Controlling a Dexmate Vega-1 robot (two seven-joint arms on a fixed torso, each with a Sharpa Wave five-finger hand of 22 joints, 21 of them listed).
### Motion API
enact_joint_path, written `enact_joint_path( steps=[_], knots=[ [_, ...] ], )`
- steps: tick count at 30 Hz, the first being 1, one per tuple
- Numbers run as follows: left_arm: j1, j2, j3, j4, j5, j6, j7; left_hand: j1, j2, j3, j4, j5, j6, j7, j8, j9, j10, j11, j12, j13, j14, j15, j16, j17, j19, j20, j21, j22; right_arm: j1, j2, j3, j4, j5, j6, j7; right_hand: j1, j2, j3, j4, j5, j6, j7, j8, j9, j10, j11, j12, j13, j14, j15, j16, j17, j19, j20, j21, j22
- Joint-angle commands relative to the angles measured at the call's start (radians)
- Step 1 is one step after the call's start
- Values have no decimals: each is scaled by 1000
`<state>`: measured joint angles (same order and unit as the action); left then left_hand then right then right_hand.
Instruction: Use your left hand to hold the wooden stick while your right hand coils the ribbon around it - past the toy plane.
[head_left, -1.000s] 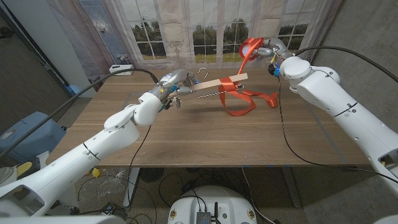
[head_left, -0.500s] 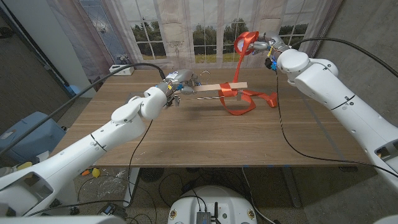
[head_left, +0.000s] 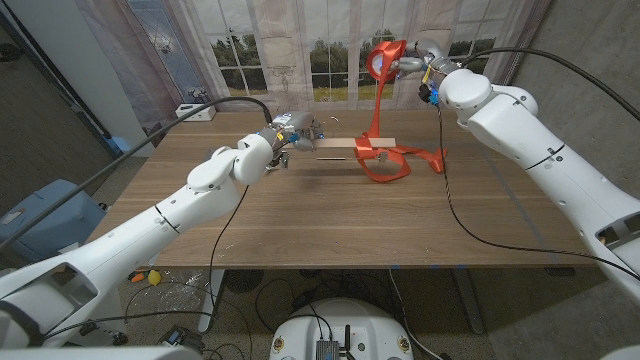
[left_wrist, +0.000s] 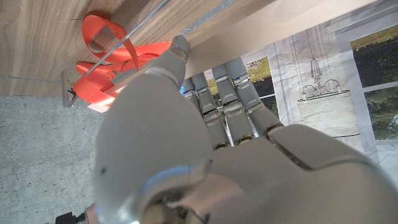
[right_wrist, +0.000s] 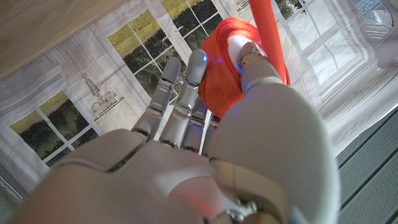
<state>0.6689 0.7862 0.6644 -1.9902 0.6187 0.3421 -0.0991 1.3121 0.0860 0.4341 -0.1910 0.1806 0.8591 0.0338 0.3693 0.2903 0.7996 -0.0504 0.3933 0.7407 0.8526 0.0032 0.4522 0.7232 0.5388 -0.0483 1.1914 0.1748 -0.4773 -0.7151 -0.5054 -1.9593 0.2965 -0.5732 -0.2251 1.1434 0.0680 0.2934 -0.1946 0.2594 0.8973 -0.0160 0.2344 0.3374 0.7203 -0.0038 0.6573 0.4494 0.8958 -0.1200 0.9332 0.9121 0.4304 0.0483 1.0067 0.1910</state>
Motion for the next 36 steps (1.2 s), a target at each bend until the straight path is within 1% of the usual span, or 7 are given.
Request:
enact_joint_path(
  steps=[1,7,9,10,15,28,36],
  knots=[
    [-48,-30,35,60,43,3,-6,13,20,94,19,28,15,-10,-1,96,32,-20,0,5,115,-225,2,5,-6,-72,9,2,-15,-12,8,-77,-54,34,6,-4,45,43,33,8,233,80,9,37,263,-10,299,177,-4,-11,-4,3,-5,-3,8,-1],
    [-64,-59,39,112,47,-11,42,12,19,95,19,28,15,-8,-4,96,32,-21,-2,6,115,-225,0,7,-8,-71,10,2,-46,-44,14,-162,-90,21,-3,-5,44,46,32,8,234,81,8,37,263,-9,300,177,-2,-11,-7,3,-7,-2,11,-1],
    [-75,-76,46,137,58,-9,67,12,19,96,19,28,16,-8,-5,97,34,-19,-3,4,117,-226,1,7,-8,-70,11,3,-66,-62,14,-209,-119,5,-20,-5,43,47,32,8,235,80,8,37,263,-9,300,178,-2,-12,-8,4,-6,-2,12,-1],
    [-75,-76,46,137,58,-9,68,12,19,96,19,29,17,-8,-4,97,34,-20,-4,4,117,-226,0,7,-8,-70,11,3,-67,-61,15,-210,-122,3,-19,-7,43,47,33,8,235,81,8,38,263,-9,300,177,-1,-12,-9,3,-6,-2,13,-1],
    [-92,-106,54,184,80,-19,145,12,18,97,19,29,19,-8,-5,99,34,-21,-5,7,118,-228,-1,8,-9,-69,13,3,-129,-90,33,-295,-170,-31,-61,-9,41,51,33,9,236,80,8,38,263,-10,301,179,2,-11,-11,6,-4,-3,16,-2],
    [-114,-186,64,300,123,-59,410,9,18,99,20,31,22,-8,-10,101,40,-24,-8,7,124,-230,-4,9,-10,-68,20,3,-315,-114,151,-411,-167,-50,-142,-12,34,60,31,10,239,79,8,41,268,-11,303,179,10,-11,-18,9,0,-1,24,-3],
    [-138,-229,79,358,141,-64,517,7,16,101,20,33,27,-3,-13,104,40,-26,-11,10,132,-231,-6,9,-9,-69,25,4,-407,-123,195,-465,-163,-55,-173,-9,30,64,28,9,244,81,8,41,273,-8,303,176,14,-10,-18,8,2,1,29,-3]
  ],
)
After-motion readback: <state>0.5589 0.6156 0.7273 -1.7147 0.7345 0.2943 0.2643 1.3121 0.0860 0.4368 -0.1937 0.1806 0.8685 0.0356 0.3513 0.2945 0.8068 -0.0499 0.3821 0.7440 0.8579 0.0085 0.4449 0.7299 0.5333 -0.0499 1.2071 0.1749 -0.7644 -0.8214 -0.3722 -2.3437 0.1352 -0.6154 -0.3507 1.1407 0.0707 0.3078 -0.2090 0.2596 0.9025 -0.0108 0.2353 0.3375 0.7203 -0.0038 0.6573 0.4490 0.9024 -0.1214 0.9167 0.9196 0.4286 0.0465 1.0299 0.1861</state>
